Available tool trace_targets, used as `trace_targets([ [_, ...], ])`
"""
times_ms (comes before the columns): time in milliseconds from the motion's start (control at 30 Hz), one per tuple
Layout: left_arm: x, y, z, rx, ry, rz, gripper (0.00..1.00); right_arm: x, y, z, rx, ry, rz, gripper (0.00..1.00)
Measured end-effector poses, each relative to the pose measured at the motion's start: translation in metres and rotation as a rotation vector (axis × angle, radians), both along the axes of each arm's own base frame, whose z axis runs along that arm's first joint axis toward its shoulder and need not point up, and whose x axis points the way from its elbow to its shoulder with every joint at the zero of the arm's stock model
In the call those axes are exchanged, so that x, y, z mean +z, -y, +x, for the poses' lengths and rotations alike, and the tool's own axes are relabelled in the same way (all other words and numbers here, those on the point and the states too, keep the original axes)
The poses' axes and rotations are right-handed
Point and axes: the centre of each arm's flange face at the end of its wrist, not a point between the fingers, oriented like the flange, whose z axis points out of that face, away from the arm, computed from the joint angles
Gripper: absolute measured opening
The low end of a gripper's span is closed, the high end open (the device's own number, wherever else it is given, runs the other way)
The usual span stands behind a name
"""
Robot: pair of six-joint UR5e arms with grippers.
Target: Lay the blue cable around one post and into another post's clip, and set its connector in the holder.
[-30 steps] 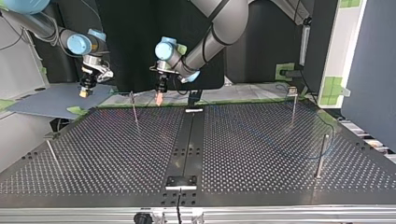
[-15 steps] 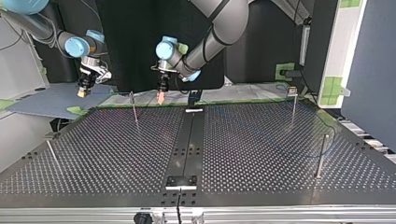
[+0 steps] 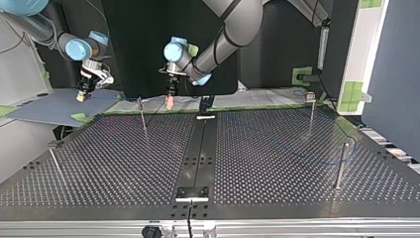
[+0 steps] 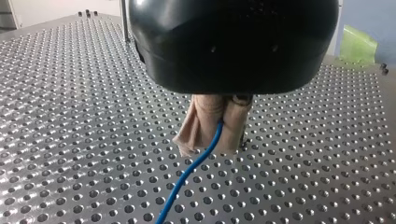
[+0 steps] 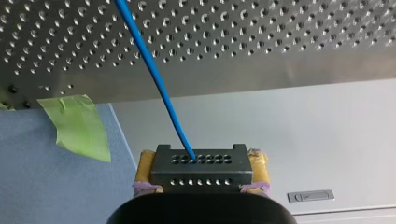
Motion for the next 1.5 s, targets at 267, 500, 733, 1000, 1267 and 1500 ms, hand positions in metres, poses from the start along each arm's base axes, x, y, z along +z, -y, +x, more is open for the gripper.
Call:
trace_targets([
  [267, -0.003, 0.006, -0.013, -0.017, -0.008, 0.011, 0.00, -0.003, 0.001, -0.017, -0.027, 0.004, 0.028, 0.00],
  [500, -0.005, 0.003, -0.012, -0.021, -0.006, -0.005, 0.00, -0.005, -0.001, -0.023, -0.038, -0.005, 0.054, 0.00],
  [733, -0.005, 0.000, -0.006, -0.017, -0.006, -0.036, 0.00, -0.005, 0.000, -0.025, -0.040, -0.013, 0.050, 0.00],
  [1000, -0.001, 0.001, -0.001, -0.029, 0.008, -0.055, 0.00, -0.002, 0.002, -0.021, -0.035, 0.002, 0.016, 0.00],
  [1267, 0.004, 0.003, 0.004, -0.018, 0.011, -0.042, 0.00, 0.003, 0.006, -0.019, -0.039, 0.009, -0.030, 0.00],
  [1500, 0.003, 0.002, 0.004, -0.005, 0.006, -0.036, 0.00, 0.005, 0.009, -0.017, -0.040, 0.008, -0.064, 0.00],
])
